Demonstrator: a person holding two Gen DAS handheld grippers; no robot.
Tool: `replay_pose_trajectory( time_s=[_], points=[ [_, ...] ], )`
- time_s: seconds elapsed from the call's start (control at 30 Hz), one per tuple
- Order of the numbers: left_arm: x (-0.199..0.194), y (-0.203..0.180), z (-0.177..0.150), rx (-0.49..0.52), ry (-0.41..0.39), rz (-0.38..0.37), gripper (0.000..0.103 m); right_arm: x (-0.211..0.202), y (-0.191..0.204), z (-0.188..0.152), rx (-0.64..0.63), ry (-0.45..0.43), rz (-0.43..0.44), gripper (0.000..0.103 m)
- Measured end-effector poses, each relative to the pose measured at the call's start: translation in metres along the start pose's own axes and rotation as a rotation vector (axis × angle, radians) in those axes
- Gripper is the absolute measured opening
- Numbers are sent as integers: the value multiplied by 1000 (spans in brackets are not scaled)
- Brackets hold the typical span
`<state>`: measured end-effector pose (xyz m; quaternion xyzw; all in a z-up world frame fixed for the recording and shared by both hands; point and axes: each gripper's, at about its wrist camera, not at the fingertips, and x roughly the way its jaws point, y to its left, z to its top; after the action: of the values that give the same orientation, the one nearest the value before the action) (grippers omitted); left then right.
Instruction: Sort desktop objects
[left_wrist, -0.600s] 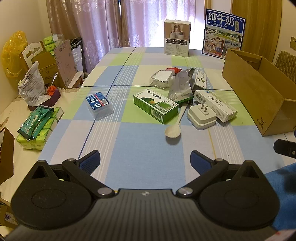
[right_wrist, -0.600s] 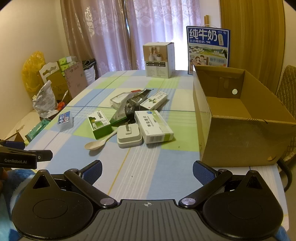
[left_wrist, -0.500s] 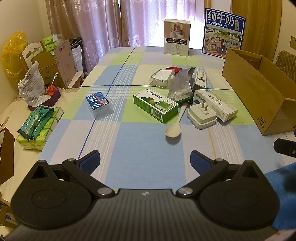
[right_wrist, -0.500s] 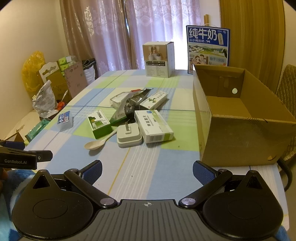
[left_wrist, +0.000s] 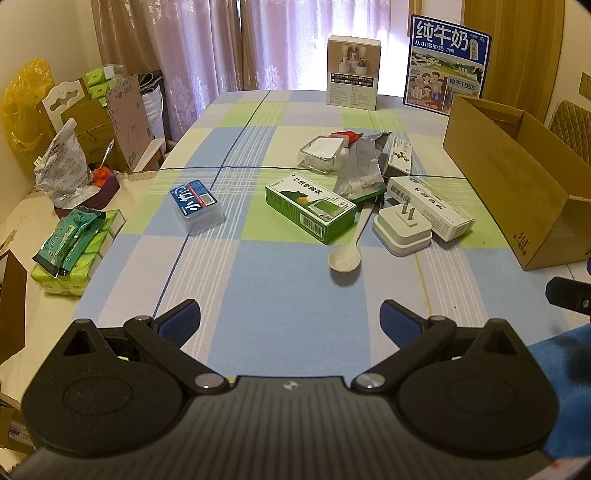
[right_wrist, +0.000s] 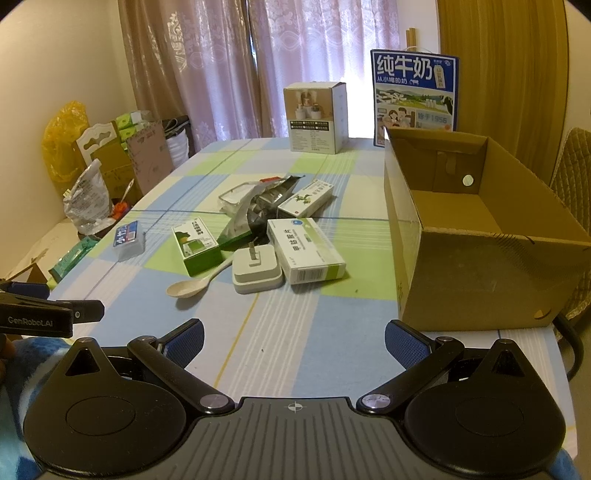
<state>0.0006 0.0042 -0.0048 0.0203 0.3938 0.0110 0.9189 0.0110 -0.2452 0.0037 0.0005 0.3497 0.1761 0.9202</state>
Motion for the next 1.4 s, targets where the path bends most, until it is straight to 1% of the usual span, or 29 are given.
replay_pose_trajectory(
  time_s=[1.07,1.4],
  points=[
    [2,2,-1,-5,6,-1,102,1,0,0,-4,3,0,101],
    [3,2,-3,-10,8,-2,102,4,-2,-1,-2,16,-9,101]
  ],
)
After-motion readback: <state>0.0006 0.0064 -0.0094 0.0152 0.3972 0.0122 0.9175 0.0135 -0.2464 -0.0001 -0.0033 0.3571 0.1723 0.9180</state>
